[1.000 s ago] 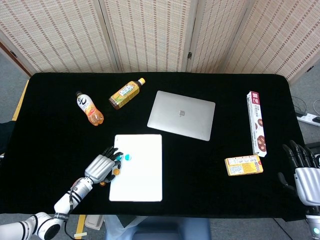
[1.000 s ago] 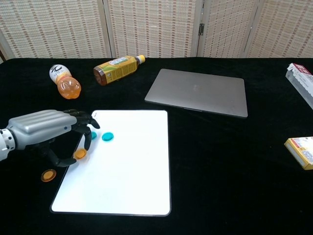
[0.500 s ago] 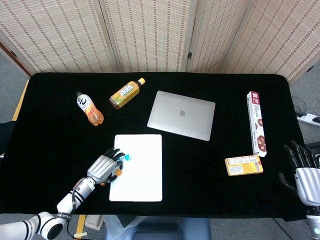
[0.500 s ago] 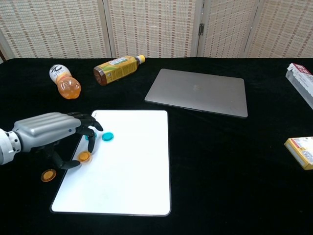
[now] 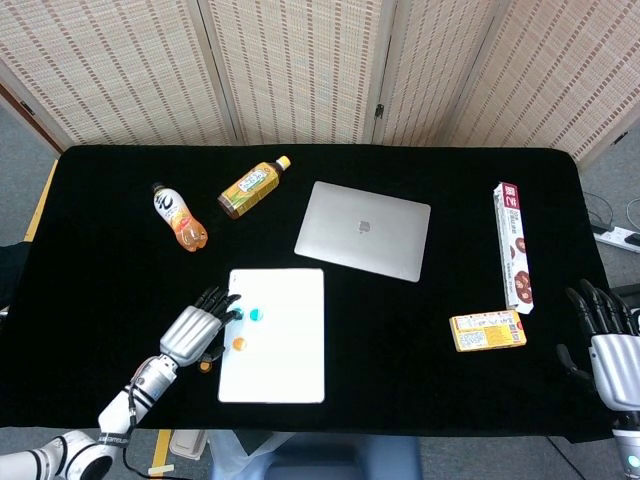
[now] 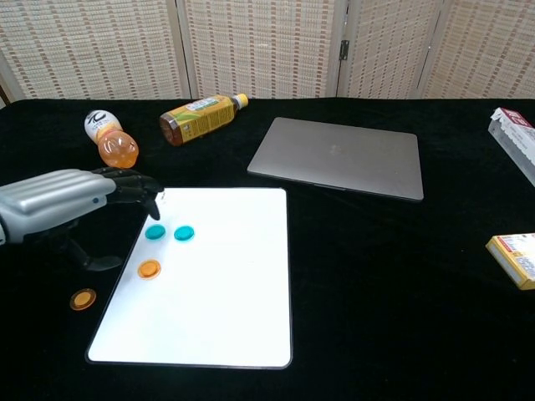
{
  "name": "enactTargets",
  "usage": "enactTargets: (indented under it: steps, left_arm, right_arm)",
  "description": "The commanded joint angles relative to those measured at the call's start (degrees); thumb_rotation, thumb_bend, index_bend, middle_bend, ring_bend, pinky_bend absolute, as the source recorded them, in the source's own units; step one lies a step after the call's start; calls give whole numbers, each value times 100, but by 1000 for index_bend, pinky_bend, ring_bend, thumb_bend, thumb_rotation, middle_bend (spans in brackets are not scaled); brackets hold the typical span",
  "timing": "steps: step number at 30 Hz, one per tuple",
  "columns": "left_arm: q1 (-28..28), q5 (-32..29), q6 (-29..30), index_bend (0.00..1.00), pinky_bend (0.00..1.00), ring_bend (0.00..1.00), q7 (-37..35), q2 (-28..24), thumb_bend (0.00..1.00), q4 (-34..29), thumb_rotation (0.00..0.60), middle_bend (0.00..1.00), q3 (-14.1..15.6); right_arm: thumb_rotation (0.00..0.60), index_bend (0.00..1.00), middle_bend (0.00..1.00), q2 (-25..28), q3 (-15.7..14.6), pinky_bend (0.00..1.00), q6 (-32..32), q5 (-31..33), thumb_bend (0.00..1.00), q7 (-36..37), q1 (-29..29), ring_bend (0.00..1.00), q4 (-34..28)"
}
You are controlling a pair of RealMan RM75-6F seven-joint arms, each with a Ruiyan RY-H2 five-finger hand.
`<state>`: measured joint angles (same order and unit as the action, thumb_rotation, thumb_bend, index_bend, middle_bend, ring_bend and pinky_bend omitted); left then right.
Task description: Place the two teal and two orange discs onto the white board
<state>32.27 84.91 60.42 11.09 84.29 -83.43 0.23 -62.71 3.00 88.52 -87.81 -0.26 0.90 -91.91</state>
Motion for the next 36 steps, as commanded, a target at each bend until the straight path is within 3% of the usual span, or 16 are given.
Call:
enactTargets:
  steps: [1,5,11,17,36]
  left_arm:
    - [-132,147,165,394,0,0,-98,-153,341,-40,600,116,137]
    - [-297,250,320,410,0,0,-138,-257,342,-12,600,114,299]
    - [-577,341,625,452,0,0,-367,-265,342,86,600,24,435]
    - [-675,358,543,468,0,0,-323,-196,342,211,600,12,553]
    - [-701,358,279,458,0,0,-181,44,342,345,600,12,555]
  right_arm:
    - [600,0,0,-9,-4,0,-4,-6,427,1,2,0,-1]
    - [600,0,0,-36,-14,0,-24,-43,426,-13,23,0,0]
    - [600,0,0,-27,-19,0,6,-104,427,-62,32,0,-40]
    - [600,0,0,-30,-29,0,-8,-119,427,-70,41,0,-46]
    - [600,0,0,-43,-32,0,-31,-87,427,-64,46,0,-21]
